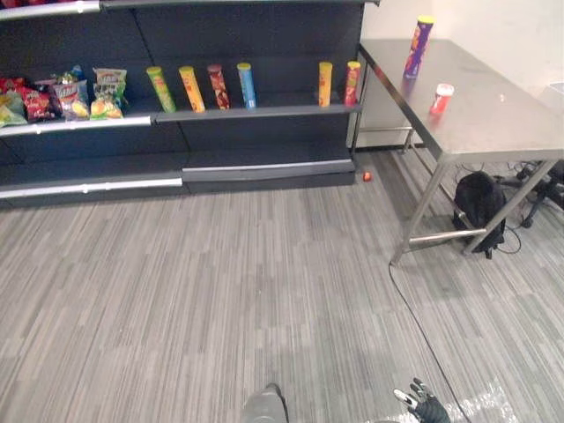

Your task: Put the gum and the chips on the shelf.

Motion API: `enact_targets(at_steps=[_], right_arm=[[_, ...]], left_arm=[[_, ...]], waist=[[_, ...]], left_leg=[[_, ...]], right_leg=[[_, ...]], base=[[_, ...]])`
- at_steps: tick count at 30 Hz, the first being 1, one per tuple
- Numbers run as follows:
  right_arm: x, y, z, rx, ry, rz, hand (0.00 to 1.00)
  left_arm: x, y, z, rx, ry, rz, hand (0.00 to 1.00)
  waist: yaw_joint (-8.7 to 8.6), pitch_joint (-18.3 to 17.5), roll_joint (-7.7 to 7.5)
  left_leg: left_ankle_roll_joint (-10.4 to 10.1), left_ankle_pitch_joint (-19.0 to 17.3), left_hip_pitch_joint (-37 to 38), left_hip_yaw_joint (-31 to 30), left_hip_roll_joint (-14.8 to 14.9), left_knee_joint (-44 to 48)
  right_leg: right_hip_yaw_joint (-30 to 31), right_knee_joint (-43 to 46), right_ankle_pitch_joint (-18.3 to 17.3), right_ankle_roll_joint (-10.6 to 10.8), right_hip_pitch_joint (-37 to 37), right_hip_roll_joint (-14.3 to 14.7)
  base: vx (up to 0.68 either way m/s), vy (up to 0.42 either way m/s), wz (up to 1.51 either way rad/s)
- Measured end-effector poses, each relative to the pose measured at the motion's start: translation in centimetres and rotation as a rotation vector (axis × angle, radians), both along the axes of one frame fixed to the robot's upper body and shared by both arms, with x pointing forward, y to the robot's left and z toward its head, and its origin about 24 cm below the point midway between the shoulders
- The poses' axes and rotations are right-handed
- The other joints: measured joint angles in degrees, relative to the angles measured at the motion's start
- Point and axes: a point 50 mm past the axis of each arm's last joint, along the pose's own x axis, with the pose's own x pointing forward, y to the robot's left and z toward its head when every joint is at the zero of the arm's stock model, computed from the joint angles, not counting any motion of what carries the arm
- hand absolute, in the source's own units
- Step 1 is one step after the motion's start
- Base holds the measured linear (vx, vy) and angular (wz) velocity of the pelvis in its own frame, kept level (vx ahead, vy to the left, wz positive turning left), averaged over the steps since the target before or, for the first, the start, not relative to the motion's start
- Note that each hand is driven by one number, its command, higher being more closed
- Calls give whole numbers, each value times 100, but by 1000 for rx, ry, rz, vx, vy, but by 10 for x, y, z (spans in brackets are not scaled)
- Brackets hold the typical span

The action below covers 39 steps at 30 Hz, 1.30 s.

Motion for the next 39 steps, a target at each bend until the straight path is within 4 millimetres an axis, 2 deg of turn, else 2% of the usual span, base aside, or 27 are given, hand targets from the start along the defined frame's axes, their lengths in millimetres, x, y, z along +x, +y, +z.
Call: enact_targets(at_steps=[1, 2, 3, 4, 5, 6, 8, 11, 12, 14, 15, 16, 17, 18, 21, 22, 23, 24, 25, 26, 28, 30, 33, 36, 37, 38, 39], right_arm=[[1, -1, 1, -5, -6, -23, 0], [-1, -2, 0, -9, 2, -35, 0], [-3, -2, 0, -10, 6, -38, 0], [-10, -4, -1, -13, 22, -52, 0], [-10, 0, -2, -6, 22, -45, 0], [-11, 0, -2, -4, 24, -47, 0], [-20, 4, -4, 6, 44, -98, 0], [-23, 2, -4, -15, 46, -113, 0], [-24, 1, -3, -20, 40, -113, 0], [-25, 1, -1, -32, 14, -111, 0], [-26, 2, -1, -31, 13, -108, 0], [-28, -1, 0, -39, 16, -105, 0], [-26, -4, 0, -48, 13, -104, 0], [-23, -10, 2, -68, 10, -104, 0], [-17, -14, 3, -88, 16, -100, 0], [-17, -14, 2, -87, 29, -102, 0], [-17, -14, 3, -87, 27, -99, 0], [-17, -15, 3, -90, 24, -96, 0], [-16, -17, 4, -96, 17, -93, 0], [-16, -17, 4, -98, 19, -91, 0], [-16, -16, 4, -111, 29, -70, 0], [-13, -15, 4, -121, 27, -69, 0], [-9, -10, 4, -112, 19, -78, 0], [4, -1, 5, -92, -13, -60, 0], [8, 3, 5, -82, -25, -47, 0], [12, 12, 4, -58, -33, -21, 0], [11, 20, 3, -37, -31, -10, 0]], left_arm=[[-3, 0, 0, -7, 20, -21, 0], [1, 1, 0, -4, 14, -37, 0], [2, 1, 0, -6, 14, -46, 0], [5, 0, -1, -3, 10, -68, 0], [10, 4, 0, 16, 1, -90, 0], [11, 5, 0, 21, -2, -93, 0], [20, 12, 1, 56, -23, -106, 0], [44, 9, 3, 103, -87, -101, 0], [52, 7, 3, 111, -110, -100, 0], [82, 7, 8, 139, -221, -96, 0], [90, 5, 9, 140, -252, -92, 0], [99, -4, 10, 131, -293, -69, 0], [105, -13, 10, 111, -310, -62, 0], [116, -26, 11, 89, -347, -78, 0], [124, -39, 13, 71, -386, -68, 0], [124, -38, 13, 73, -385, -46, 0], [123, -35, 13, 75, -382, -21, 0], [122, -34, 13, 76, -379, -6, 0], [118, -31, 12, 74, -362, 30, 0], [116, -28, 11, 78, -358, 53, 0], [105, -20, 10, 91, -318, 105, 0], [93, -17, 8, 96, -286, 105, 0], [89, -11, 9, 105, -281, 122, 0], [78, -6, 8, 114, -244, 115, 0], [71, -4, 7, 120, -223, 120, 0], [58, -1, 6, 131, -191, 124, 0], [53, 1, 6, 139, -177, 115, 0]], waist=[[-18, 7, -65], [-96, 47, -163], [-131, 37, -140], [-206, -41, -1], [-258, -76, -47], [-260, -80, -52], [-289, -73, -104], [-295, -15, 42], [-293, -12, 86], [-321, -31, 145], [-348, -38, 123], [-386, -89, 138], [-422, -98, 273], [-407, -172, 411], [-405, -232, 508], [-403, -261, 530], [-419, -286, 553], [-414, -287, 548], [-405, -286, 562], [-398, -284, 578], [-379, -261, 533], [-308, -267, 508], [-116, -209, 339], [-66, -217, 230], [-23, -204, 212], [83, -230, 178], [100, -239, 99]], left_leg=[[64, -16, 240, 87, -170, -224], [102, -17, 541, 111, -373, -527], [117, -14, 710, 90, -445, -707], [205, -29, 947, 69, -526, -959], [333, -32, 1113, 68, -540, -1160], [349, -35, 1159, 67, -535, -1204], [410, -68, 1447, 60, -421, -1507], [261, -348, 1767, 48, -83, -1602], [204, -430, 1838, 48, 3, -1596], [-62, -852, 2128, -45, 246, -1540], [-112, -982, 2211, -117, 257, -1498], [-101, -1237, 2419, -210, 319, -1403], [-49, -1250, 2468, -257, 419, -1326], [-83, -999, 2483, -262, 542, -1121], [-136, -168, 2454, -280, 749, -280], [-111, 203, 2238, -345, 882, 477], [-174, 818, 1735, -558, 1028, 1551], [-257, 1219, 1440, -669, 1095, 2129], [-387, 1549, 731, -780, 1251, 3423], [-378, 1526, 421, -751, 1322, 4012], [-238, 899, -334, -389, 1405, 5009], [-77, 374, -711, -102, 1391, 4670], [69, -50, -952, 432, 1143, 2652], [12, 240, -866, 163, 832, -4], [-161, 599, -829, 21, 840, -352], [-276, 897, -741, 60, 682, -159], [-274, 636, -793, 72, 648, 68]], right_leg=[[45, 787, 329, -183, -406, -197], [-57, 1437, 976, -190, -733, -451], [-104, 1648, 1353, -209, -821, -529], [-174, 2130, 1316, -242, -1092, -568], [-573, 2543, 591, -344, -1491, -484], [-658, 2576, 444, -345, -1550, -439], [-1437, 2035, -229, -343, -1902, 33], [-1855, 476, -195, -297, -2269, 570], [-1873, 63, -103, -251, -2329, 660], [-1654, -1687, 663, -118, -2418, 856], [-1550, -1962, 747, -39, -2396, 839], [-1458, -1848, 1337, -100, -2384, 800], [-1516, -1549, 1390, -185, -2422, 826], [-1567, -992, 1046, -495, -2541, 874], [-1647, -488, 341, -620, -2251, 984], [-1670, -480, 105, -638, -2015, 1078], [-1700, -519, -91, -663, -1789, 1156], [-1695, -558, -190, -672, -1687, 1195], [-1679, -639, -364, -749, -1461, 1291], [-1670, -676, -428, -758, -1325, 1329], [-1634, -1045, -559, -738, -561, 1368], [-1541, -1333, -561, -619, -112, 1332], [-1422, -1546, -675, -381, 331, 976], [-1074, -1538, -1054, -84, 501, 584], [-880, -1514, -1201, 71, 544, 492], [-567, -1590, -1315, -3, 640, 359], [-315, -1567, -1310, -6, 639, 359]], base=[[196, 125, -10], [247, 164, -5], [273, 156, 4], [332, 176, 0], [281, 138, -5], [268, 85, -7], [365, -22, 0], [439, -119, 9], [486, -166, 13], [554, -211, 30], [622, -256, 49], [538, -205, 44], [675, -260, 38], [773, -347, 14], [700, -315, -4], [678, -240, -4], [526, -172, -4], [490, -101, -2], [388, -40, -5], [461, -18, -9], [463, 9, -16], [410, 60, -29], [416, 181, -26], [403, 324, -43], [482, 483, -85], [427, 373, -79], [447, 313, -61]])
